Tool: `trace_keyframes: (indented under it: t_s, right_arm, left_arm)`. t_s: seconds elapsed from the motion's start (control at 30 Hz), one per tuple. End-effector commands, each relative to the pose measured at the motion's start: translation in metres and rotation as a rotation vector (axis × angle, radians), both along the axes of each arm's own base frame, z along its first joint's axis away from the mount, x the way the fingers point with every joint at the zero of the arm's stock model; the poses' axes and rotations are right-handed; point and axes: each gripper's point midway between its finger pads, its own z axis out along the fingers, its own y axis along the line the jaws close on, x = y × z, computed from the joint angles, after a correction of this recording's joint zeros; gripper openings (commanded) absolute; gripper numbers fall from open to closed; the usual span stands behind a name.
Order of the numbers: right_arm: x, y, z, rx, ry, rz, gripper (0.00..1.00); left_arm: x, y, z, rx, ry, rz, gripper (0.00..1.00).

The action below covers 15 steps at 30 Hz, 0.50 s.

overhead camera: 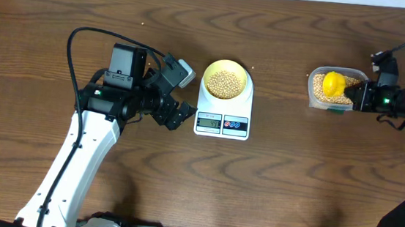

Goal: Scoop item into bowl and weigh 50g on scale
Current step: 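Drag the scoop through the soybeans in the tub, then lift the filled scoop and carry it left over the bowl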

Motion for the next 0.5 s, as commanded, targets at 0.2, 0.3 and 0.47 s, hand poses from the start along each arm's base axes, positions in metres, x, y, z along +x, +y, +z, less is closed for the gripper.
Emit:
trace_keyframes:
  t_s: [0.2, 0.3, 0.47]
  right_arm:
    - [0.013, 0.027, 0.031, 0.171, -0.159, 0.117, 0.01]
    - [0.018, 0.033, 0.036, 0.174, -0.193, 0.142, 0.01]
    - [0.028, 0.058, 0.044, 0.154, -0.259, 0.219, 0.01]
  left_arm:
    - [0.0, -0.001, 0.008, -0.007, -0.027, -0.017, 0.9]
    - [0.0, -0.001, 0.008, -0.008, -0.027, -0.017, 0.9]
    - [0.0, -0.001, 0.008, -0.007, -0.027, -0.017, 0.9]
